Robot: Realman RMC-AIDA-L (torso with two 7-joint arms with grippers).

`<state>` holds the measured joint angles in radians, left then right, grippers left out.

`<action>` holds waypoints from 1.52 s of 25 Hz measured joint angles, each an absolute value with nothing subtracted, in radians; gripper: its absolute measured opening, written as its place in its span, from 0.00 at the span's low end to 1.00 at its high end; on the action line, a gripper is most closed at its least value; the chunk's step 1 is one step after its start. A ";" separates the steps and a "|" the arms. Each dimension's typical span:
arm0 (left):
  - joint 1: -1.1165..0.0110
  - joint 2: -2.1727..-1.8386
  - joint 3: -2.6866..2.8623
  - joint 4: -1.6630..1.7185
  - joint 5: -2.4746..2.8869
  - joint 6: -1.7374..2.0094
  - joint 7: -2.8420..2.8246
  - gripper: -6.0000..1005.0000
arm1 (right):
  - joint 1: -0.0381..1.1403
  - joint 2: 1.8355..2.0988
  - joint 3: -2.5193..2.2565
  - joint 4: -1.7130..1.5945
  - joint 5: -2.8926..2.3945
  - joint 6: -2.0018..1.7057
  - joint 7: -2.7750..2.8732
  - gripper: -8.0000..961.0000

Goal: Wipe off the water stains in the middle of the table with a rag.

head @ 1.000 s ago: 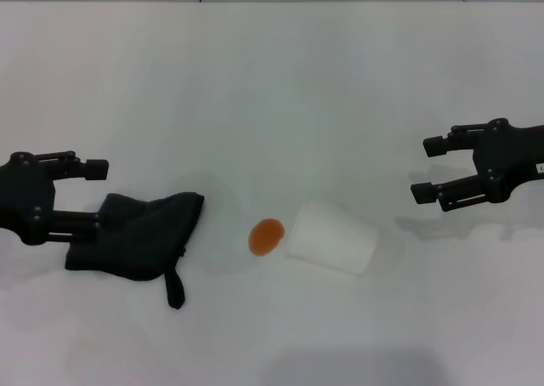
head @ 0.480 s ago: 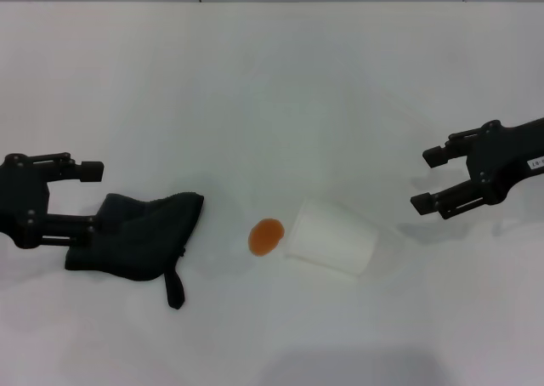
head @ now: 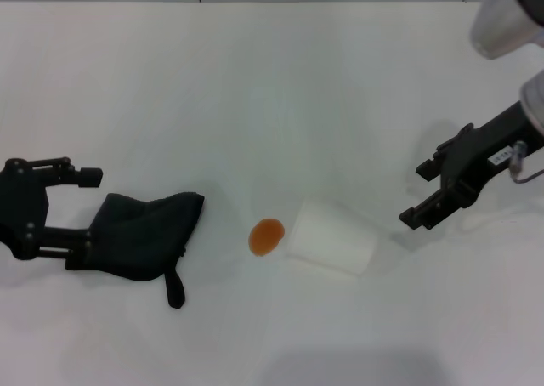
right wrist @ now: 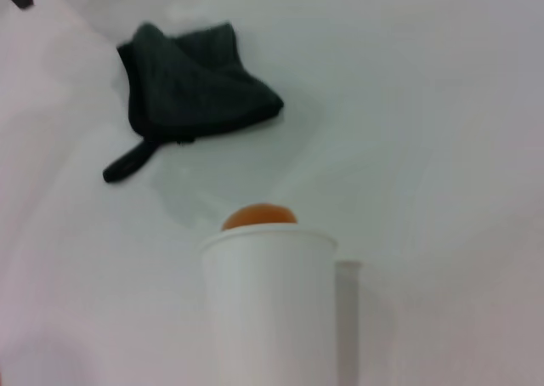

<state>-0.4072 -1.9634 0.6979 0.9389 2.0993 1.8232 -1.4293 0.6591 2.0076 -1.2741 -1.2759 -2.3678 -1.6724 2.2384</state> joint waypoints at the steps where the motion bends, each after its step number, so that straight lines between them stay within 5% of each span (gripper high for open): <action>1: -0.407 -1.964 0.698 0.939 2.108 1.823 -1.427 0.87 | 0.671 2.008 -1.296 -1.277 -2.374 -1.677 2.276 0.89; 38: -0.433 -1.989 0.728 0.939 2.211 1.779 -1.404 0.87 | 0.900 2.028 -1.727 -1.186 -2.379 -1.557 2.829 0.87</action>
